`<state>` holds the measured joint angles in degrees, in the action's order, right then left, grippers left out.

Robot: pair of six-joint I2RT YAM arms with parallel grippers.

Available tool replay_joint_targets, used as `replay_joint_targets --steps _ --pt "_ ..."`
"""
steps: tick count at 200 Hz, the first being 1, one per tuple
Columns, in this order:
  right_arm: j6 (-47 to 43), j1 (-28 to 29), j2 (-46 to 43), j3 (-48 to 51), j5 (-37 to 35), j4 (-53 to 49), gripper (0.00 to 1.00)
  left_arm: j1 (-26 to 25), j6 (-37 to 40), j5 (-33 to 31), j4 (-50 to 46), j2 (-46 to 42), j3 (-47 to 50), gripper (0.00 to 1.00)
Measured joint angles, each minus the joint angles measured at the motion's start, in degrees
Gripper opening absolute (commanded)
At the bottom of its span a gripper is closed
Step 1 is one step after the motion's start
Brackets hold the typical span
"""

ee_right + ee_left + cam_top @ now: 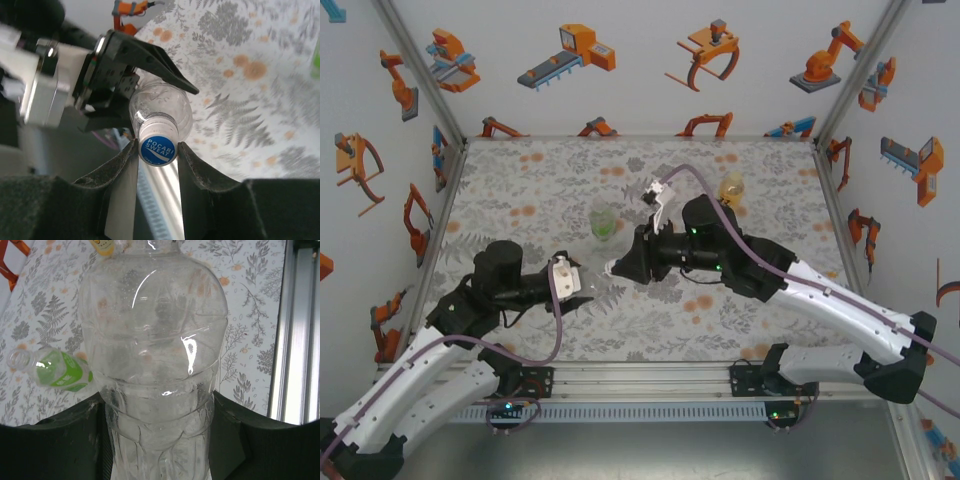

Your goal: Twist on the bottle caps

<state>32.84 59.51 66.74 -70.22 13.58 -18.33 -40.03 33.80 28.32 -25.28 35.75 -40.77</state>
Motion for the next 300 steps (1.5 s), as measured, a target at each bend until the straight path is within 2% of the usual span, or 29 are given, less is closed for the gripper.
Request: replay_joint_targets --steps 22,54,80,108,131,158,178,207,250,274,300 --pt "11.0 0.0 0.5 0.0 -3.0 -0.7 0.27 0.1 -0.4 -1.1 0.1 0.0 0.1 0.0" --pt "18.2 0.3 2.4 -2.2 -4.9 -3.2 0.5 0.3 -0.6 -1.2 1.0 0.3 0.1 0.0" --pt "18.8 1.3 3.7 -2.4 -5.1 -4.2 0.63 -0.1 -0.6 0.3 3.6 0.4 0.1 0.0" --pt "15.0 1.3 3.5 -5.0 -6.1 -6.6 0.74 -0.1 -0.5 1.2 4.6 0.5 0.1 0.0" --pt "9.7 1.3 2.4 -7.4 -6.6 -7.8 0.78 -0.1 -0.5 1.5 5.0 0.6 0.1 0.0" --pt "0.3 1.3 0.6 -10.2 -5.9 -8.5 0.73 -0.1 -0.5 2.1 5.0 1.3 0.1 0.0" --pt "-10.8 1.3 -0.5 -11.0 -4.2 -8.8 0.67 -0.1 -0.5 3.2 4.9 2.0 0.1 0.0" --pt "-30.4 1.3 -1.1 -11.1 0.3 -10.7 0.66 -0.1 -0.5 5.3 4.8 3.6 0.0 0.0" --pt "-61.4 1.3 -1.0 -11.1 11.9 -16.7 0.54 -0.1 -0.3 8.2 4.2 4.5 -0.1 0.0" --pt "-71.8 1.3 -0.2 -11.4 16.3 -20.0 0.51 -0.1 -0.3 9.6 3.8 4.7 -0.4 0.0" --pt "-77.4 1.4 1.5 -12.2 18.6 -21.6 0.48 -0.1 -0.1 10.8 3.4 5.1 -0.6 0.0"
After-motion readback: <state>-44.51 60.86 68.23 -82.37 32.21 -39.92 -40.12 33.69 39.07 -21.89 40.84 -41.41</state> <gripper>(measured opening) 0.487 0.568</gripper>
